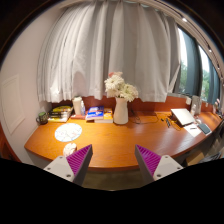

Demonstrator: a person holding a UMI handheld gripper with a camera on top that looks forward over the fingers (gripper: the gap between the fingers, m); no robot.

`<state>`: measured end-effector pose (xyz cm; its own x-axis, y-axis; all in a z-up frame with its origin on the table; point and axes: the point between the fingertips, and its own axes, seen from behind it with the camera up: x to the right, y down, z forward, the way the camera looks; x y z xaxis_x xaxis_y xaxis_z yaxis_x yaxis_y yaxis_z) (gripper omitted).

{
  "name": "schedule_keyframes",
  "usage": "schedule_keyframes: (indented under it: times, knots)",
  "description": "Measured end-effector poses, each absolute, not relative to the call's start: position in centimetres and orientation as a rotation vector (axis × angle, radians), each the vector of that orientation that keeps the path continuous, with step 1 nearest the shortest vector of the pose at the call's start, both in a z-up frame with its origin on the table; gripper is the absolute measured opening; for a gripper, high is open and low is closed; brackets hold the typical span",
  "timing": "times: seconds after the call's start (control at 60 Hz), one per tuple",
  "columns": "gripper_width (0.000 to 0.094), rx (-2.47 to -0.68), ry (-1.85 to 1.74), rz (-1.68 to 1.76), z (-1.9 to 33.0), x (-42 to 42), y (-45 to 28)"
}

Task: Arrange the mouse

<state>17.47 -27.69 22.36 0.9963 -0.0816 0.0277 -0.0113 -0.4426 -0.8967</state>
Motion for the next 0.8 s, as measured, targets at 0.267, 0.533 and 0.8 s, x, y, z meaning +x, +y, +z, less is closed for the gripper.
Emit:
schedule_keyframes:
  times: [0.267,0.533,0.8]
  knots:
    - [0.084,-2.223,0.006,0.002,9.1,11.9,-30.0]
    - [0.0862,-2.303,-0.136,0.117,2.4,-1.0,-26.3]
    - [0.0862,-2.303,-0.055,0.052,0.5,-5.0,-16.7]
